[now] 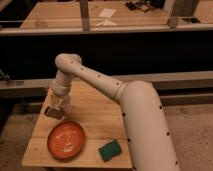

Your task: Knock the eraser over

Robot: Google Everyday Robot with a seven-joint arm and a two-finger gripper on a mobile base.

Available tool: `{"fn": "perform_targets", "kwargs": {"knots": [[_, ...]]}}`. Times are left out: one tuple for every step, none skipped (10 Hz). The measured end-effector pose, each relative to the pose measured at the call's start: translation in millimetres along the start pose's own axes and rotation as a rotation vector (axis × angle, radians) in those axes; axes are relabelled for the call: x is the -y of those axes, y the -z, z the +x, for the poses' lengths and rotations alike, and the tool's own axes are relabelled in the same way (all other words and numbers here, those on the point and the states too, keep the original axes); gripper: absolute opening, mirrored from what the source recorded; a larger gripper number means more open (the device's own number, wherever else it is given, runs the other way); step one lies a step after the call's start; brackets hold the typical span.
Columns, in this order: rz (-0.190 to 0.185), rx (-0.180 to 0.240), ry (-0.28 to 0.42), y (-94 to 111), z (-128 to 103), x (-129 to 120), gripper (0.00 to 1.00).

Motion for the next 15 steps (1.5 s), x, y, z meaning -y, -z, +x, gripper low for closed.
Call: {"fn": "perform_targets", "kwargs": {"knots": [[-0.002, 0.000, 0.003, -2, -2, 2, 0.07], [-0.004, -0.001, 0.003, -3, -2, 3, 0.07], [-0.004, -0.003, 0.002, -3, -2, 2, 0.07], [-0.006, -0.004, -0.001, -5, -1, 2, 0.07], [-0.006, -0.005, -0.002, -5, -1, 3, 0.07], [-0.008, -0.006, -0.003, -6, -1, 3, 0.07], [-0.010, -0.007, -0.001, -8, -2, 5, 0.07], [-0.013, -0.007, 0.000, -11, -4, 6, 0.07], [-0.014, -0.009, 0.000, -11, -4, 6, 0.07], [-0.015, -0.011, -0.003, -12, -3, 6, 0.07], [-0.016, -0.013, -0.004, -12, -3, 6, 0.07], [-0.016, -0.015, -0.004, -13, -4, 6, 0.07], [-0.017, -0.017, -0.004, -13, -4, 6, 0.10], [-0.019, -0.018, -0.003, -15, -6, 8, 0.22], [-0.021, -0.019, 0.000, -16, -8, 9, 0.32]]}}
